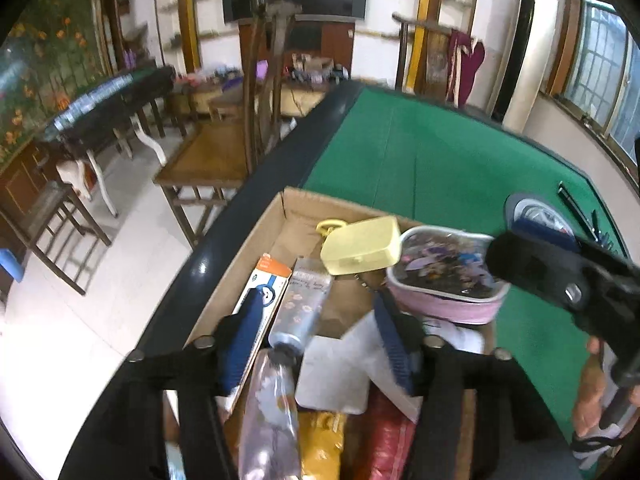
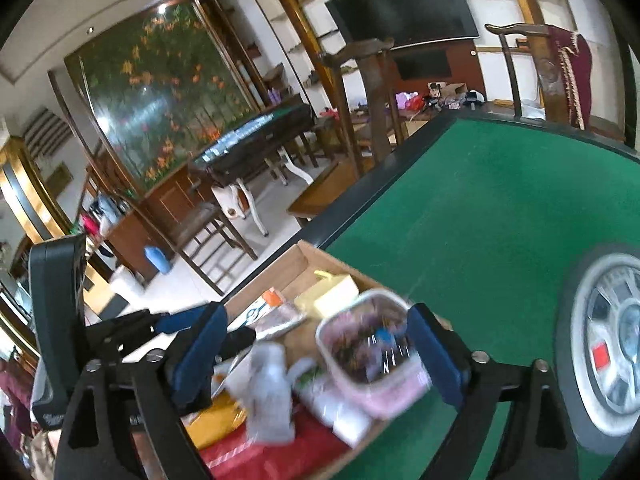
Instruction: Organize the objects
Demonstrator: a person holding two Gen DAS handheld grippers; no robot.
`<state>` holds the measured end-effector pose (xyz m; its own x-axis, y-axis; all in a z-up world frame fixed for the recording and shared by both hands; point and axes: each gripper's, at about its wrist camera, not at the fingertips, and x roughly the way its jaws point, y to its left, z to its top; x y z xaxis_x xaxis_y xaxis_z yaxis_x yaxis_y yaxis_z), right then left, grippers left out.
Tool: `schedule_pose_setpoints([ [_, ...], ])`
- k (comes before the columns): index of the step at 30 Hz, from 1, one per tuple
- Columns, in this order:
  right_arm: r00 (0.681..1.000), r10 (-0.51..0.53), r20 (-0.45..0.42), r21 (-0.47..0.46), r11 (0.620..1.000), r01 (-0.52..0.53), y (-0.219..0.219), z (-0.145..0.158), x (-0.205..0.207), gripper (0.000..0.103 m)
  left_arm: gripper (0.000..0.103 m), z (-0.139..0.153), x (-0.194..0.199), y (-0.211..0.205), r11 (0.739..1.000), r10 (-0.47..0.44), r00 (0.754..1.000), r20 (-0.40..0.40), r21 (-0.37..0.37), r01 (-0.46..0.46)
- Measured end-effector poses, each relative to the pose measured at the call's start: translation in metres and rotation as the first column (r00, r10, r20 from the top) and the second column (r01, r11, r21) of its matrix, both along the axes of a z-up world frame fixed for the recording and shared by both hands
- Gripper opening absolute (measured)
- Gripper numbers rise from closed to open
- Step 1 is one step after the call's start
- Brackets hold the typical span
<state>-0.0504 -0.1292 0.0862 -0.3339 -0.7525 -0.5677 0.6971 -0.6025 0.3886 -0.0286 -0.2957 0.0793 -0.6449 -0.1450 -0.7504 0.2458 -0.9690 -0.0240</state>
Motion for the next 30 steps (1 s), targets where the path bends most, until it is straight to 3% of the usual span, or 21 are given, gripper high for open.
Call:
schedule_pose_setpoints([
  [3, 1.000, 0.020, -0.023, 0.000, 1.000, -0.020, 0.020, 0.003, 0.027, 0.103, 0.073, 0.016, 0.025, 0.018, 0.998, 0.023, 0.997, -0.069, -0.060, -0.027],
  [7, 0.997, 0.037, -0.071, 0.022, 0.999, -0.035, 0.040, 0.004, 0.066, 0.103, 0.083, 0.031, 0.057, 0.039, 0.987, 0.063, 0.987, -0.145, -0.137, -0.083],
  [13, 0.992, -0.003, -0.129, 0.042, 0.999, 0.008, 0.068, -0.007, 0.106, 0.103, 0.088, 0.040, 0.100, 0.058, 0.959, 0.116, 0.972, -0.206, -0.231, -0.164],
  [23, 0.987, -0.087, -0.137, 0.083, 0.992, 0.098, 0.090, -0.036, 0.118, 0.103, 0.096, 0.032, 0.150, 0.061, 0.954, 0.169, 0.957, -0.237, -0.204, -0.219],
  [30, 0.986, -0.119, -0.116, 0.046, 0.991, 0.125, 0.100, -0.041, 0.118, 0.103, 0.100, 0.004, 0.193, 0.049, 0.971, 0.199, 0.958, -0.206, -0.093, -0.222],
])
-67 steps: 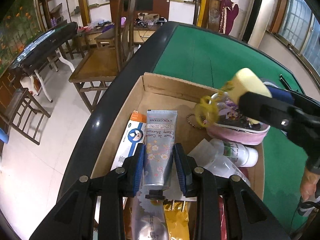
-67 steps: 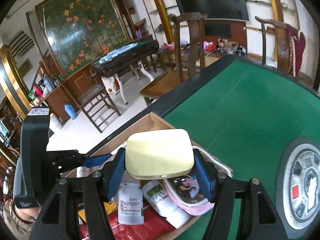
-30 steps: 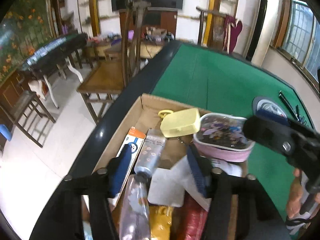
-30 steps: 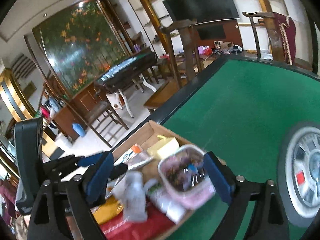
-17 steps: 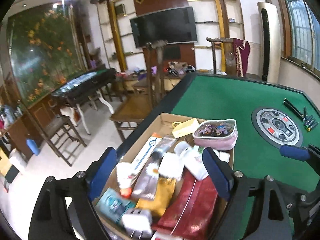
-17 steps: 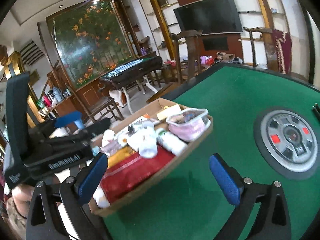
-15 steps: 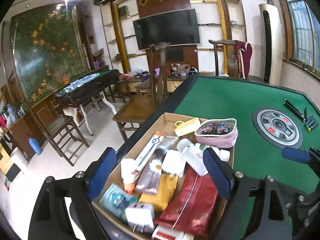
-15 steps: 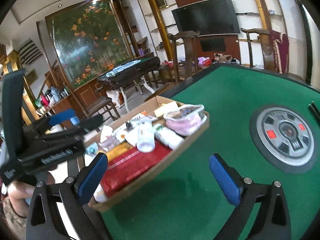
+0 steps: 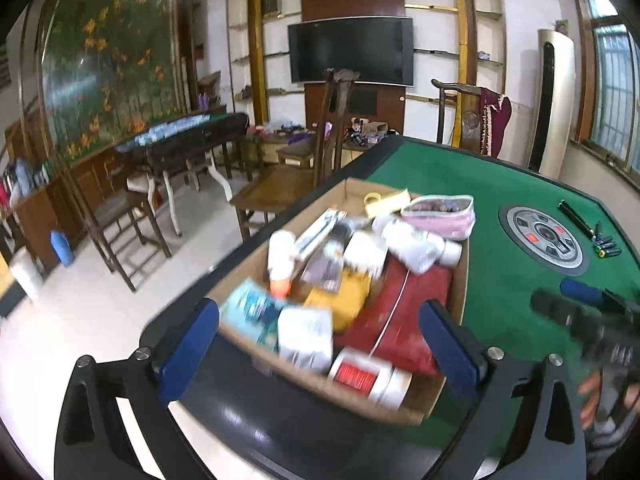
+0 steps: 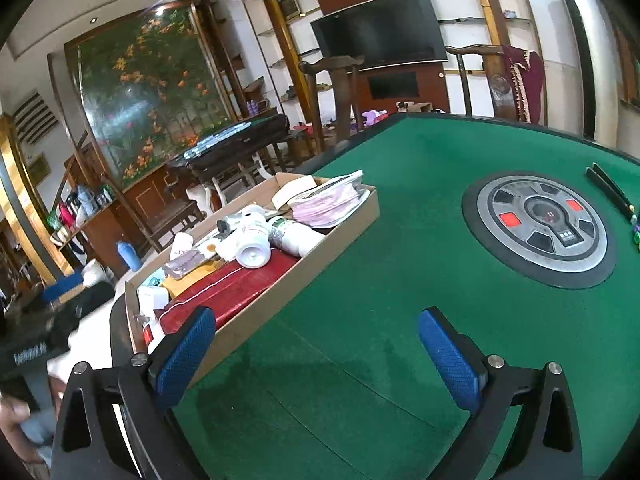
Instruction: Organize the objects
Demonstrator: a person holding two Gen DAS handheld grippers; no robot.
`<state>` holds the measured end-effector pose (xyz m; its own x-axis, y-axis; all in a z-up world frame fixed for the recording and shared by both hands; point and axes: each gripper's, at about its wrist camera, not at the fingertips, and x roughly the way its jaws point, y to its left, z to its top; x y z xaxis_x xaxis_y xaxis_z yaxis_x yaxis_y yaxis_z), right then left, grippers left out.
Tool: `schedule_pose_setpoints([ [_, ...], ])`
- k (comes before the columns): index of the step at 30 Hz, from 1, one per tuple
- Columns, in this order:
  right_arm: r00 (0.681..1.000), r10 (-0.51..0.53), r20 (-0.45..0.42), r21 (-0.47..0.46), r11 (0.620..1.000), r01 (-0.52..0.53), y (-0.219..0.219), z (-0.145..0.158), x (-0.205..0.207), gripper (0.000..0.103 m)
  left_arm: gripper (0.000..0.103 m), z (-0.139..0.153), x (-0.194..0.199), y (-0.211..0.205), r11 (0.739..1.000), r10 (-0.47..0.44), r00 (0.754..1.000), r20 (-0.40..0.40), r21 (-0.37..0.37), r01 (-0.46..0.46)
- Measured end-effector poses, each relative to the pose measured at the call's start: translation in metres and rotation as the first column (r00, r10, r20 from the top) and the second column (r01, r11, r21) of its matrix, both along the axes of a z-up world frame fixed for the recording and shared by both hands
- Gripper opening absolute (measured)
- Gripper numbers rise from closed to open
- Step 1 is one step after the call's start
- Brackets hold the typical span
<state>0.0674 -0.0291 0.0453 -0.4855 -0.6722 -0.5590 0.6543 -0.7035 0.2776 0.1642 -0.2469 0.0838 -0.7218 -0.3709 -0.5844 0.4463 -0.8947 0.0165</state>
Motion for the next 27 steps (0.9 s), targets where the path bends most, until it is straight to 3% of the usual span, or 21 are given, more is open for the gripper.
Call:
schedule_pose_setpoints([
  [5, 1.000, 0.031, 0.001, 0.000, 1.000, -0.031, -0.005, -0.001, 0.005, 0.103, 0.100, -0.014, 0.024, -0.002, 0.997, -0.043, 0.999, 0.013, 0.058, 0.042],
  [10, 0.999, 0.047, -0.006, -0.010, 0.999, -0.047, -0.006, -0.001, 0.008, 0.103, 0.100, -0.009, 0.024, 0.010, 0.998, -0.033, 0.999, 0.013, -0.048, 0.033],
  [15, 0.999, 0.050, -0.002, -0.006, 0.999, -0.050, -0.007, -0.001, 0.009, 0.103, 0.100, -0.008, 0.015, 0.013, 0.994, 0.022, 0.999, 0.031, -0.105, -0.019],
  [27, 0.998, 0.055, 0.016, -0.002, 0.998, -0.055, -0.009, -0.003, 0.009, 0.103, 0.100, -0.016, 0.005, -0.001, 0.999, 0.030, 0.999, 0.044, -0.025, -0.029],
])
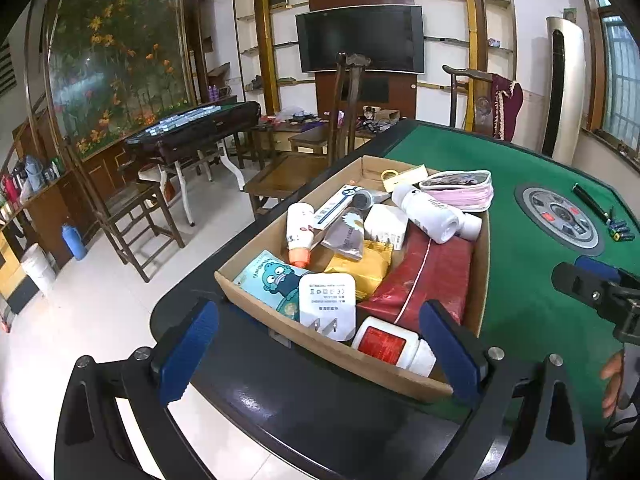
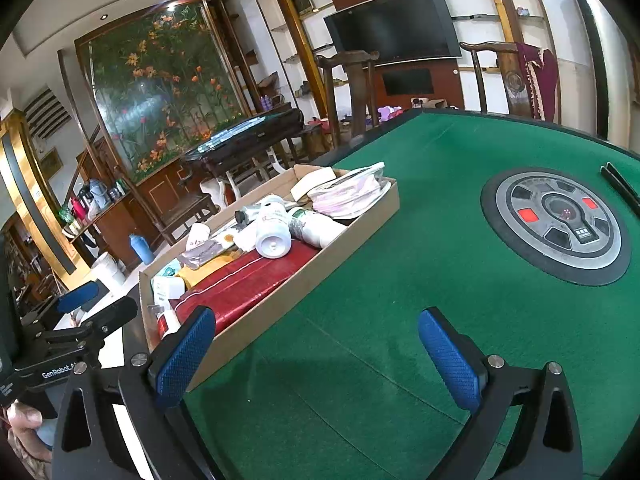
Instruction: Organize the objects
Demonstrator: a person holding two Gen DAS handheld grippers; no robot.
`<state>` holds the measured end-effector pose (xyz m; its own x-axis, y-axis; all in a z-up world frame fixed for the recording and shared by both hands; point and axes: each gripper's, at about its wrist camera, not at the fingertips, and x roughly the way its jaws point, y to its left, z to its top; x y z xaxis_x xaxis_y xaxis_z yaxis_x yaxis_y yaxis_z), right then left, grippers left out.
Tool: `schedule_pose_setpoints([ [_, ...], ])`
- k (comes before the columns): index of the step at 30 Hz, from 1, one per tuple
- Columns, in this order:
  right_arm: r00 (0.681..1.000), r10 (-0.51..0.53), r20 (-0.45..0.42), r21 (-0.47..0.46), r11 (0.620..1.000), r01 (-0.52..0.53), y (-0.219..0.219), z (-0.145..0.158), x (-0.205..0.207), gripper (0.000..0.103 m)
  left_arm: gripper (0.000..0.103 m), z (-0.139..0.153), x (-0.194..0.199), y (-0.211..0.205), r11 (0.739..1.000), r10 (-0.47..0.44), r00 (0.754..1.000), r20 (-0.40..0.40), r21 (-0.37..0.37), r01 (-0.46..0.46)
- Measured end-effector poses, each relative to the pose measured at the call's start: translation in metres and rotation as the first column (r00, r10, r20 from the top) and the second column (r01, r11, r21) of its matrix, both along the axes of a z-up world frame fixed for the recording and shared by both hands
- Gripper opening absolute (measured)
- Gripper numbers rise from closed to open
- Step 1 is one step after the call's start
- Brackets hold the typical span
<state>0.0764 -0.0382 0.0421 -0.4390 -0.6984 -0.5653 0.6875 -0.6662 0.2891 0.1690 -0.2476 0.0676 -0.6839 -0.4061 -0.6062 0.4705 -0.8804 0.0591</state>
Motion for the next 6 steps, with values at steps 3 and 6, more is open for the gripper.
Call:
schedule_pose_setpoints([
  [3, 1.000, -0.004, 0.006, -0.002, 1.000, 0.004, 0.0006, -0.0008, -0.0008, 0.103, 0.100, -0.0009, 0.0003, -0.0006, 1.000, 0.002, 1.000, -0.011, 0.008, -0.002],
  [6, 1.000, -0.008, 0.014, -0.005, 1.000, 0.008, 0.0014, -0.0011, -0.0014, 0.103, 0.100, -0.0012, 0.0007, -0.0017, 1.000, 0.011, 1.000, -0.014, 0.003, -0.011],
])
